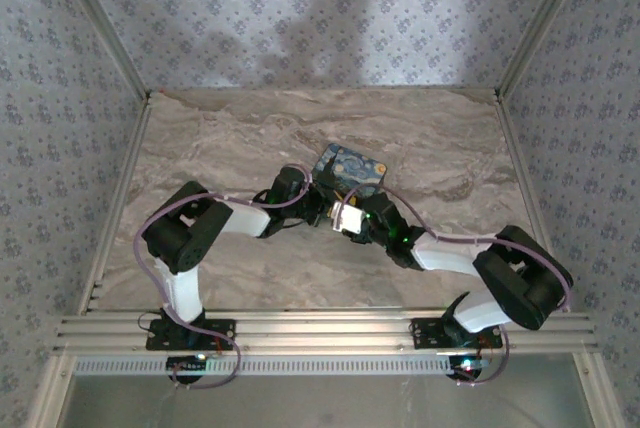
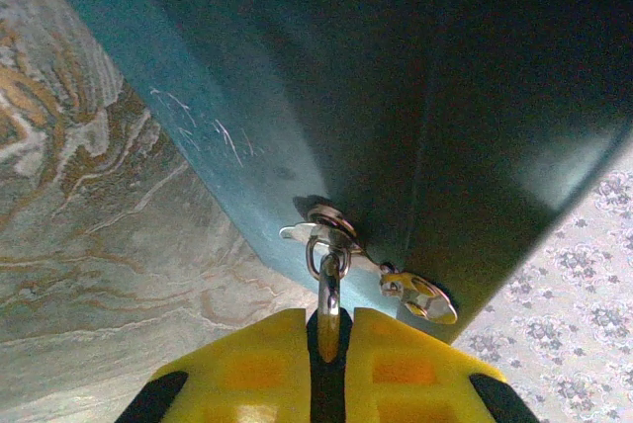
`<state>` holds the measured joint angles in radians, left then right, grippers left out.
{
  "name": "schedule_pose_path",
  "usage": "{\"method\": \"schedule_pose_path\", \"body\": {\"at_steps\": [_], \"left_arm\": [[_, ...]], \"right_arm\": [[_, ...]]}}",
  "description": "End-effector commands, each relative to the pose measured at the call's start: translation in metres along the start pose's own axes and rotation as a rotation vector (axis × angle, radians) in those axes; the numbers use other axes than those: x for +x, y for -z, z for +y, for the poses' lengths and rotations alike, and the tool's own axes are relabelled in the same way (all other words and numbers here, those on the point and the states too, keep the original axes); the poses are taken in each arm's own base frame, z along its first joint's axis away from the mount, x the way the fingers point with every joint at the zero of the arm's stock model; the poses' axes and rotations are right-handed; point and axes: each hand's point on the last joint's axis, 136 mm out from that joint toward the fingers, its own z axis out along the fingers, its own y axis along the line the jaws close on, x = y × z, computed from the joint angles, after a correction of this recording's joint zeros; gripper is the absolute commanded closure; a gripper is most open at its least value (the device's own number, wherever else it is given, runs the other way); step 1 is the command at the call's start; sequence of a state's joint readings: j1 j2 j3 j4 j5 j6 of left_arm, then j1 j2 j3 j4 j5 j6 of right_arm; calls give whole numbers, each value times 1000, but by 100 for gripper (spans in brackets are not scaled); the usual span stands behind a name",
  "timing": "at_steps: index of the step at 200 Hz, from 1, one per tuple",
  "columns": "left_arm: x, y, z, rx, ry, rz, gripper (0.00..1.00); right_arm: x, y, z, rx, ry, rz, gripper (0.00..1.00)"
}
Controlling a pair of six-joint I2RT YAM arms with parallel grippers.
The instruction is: Unlock a padlock with a key
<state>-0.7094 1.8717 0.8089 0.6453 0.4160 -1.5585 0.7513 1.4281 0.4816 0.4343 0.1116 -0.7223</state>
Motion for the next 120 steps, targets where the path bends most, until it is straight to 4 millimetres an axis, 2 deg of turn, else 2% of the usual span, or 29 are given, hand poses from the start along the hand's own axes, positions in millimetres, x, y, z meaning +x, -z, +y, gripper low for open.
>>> {"method": "schedule_pose_path", "body": {"at_steps": [1,61,120], "left_arm": [[5,-3,-10,16,1,24,100],[6,-4,-10,18,2,29,100],[7,-4,-10,20,3,31,100]], "right_arm": [[-20,-3,-9,23,-20,-57,53],[-21,-7,-9,31,-25,-56,75],[-18,-11,-14,70,-22,-29,88]]}}
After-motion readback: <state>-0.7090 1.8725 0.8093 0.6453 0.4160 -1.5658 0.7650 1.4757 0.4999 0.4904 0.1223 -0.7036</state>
